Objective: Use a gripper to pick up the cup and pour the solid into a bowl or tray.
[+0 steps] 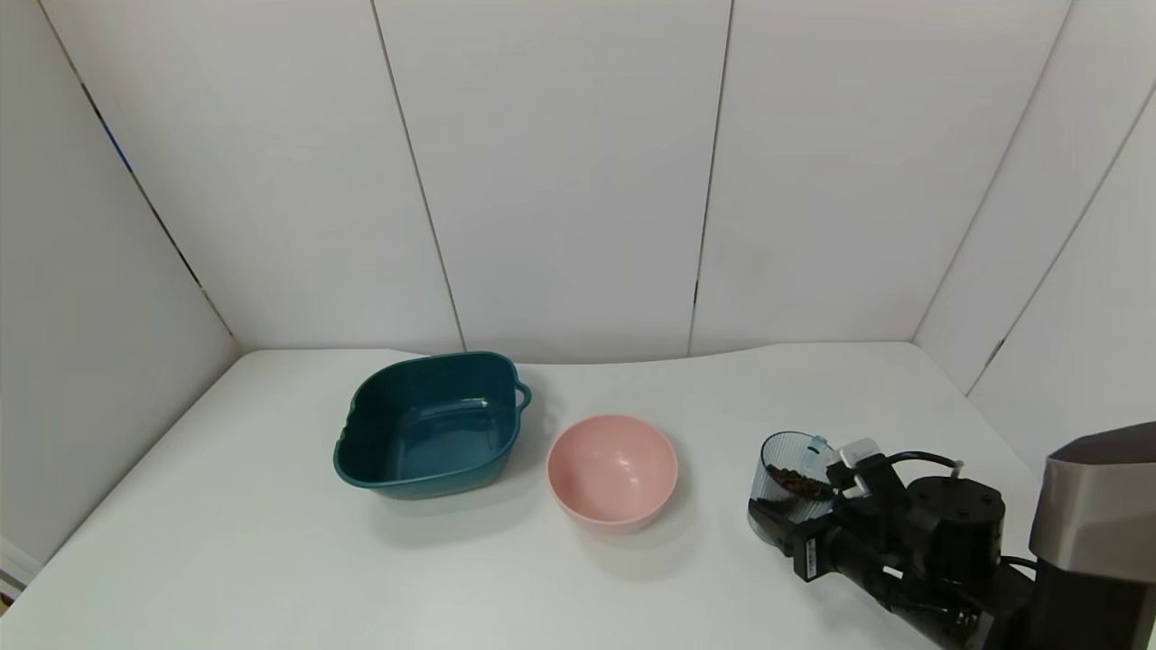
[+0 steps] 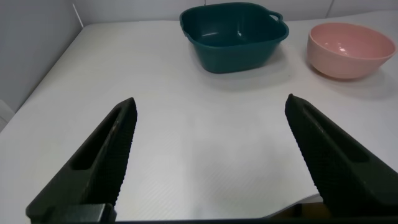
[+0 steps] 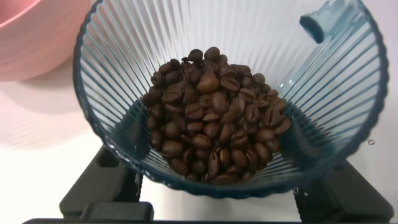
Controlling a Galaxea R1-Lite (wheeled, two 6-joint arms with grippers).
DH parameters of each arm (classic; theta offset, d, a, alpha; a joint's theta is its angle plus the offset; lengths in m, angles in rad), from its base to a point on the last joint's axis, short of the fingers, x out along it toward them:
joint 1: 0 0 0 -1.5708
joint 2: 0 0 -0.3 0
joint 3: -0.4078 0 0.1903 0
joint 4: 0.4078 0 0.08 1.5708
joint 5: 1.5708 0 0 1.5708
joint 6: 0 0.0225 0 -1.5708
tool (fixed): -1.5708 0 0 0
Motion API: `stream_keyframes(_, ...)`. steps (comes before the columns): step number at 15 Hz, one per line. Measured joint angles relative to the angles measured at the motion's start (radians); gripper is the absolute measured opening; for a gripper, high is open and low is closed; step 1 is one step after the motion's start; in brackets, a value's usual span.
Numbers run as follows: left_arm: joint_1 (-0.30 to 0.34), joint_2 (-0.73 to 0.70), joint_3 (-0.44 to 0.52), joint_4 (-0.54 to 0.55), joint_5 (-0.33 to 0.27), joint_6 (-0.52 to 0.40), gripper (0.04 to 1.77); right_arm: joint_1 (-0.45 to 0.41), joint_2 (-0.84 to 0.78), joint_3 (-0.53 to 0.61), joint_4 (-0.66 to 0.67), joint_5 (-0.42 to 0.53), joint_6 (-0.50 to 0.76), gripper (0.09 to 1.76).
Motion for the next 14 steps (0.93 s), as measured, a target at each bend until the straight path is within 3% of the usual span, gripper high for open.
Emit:
stream_keyframes(7,0.0,0.0,0.0,0.0,0.0,0.0,1.72,-0.004,-0.092,-0.04,0.093,0.005,-0.013,1.32)
stream_keyframes(10,0.0,0.0,0.0,0.0,0.0,0.0,1.72,-0.004,-0.186,-0.128,0.317,0.004,-0.026,1.32)
stream_keyframes(14,0.0,0.0,0.0,0.0,0.0,0.0,1.72,0.007,-0.349,-0.325,0.748,0.004,-0.061,1.32)
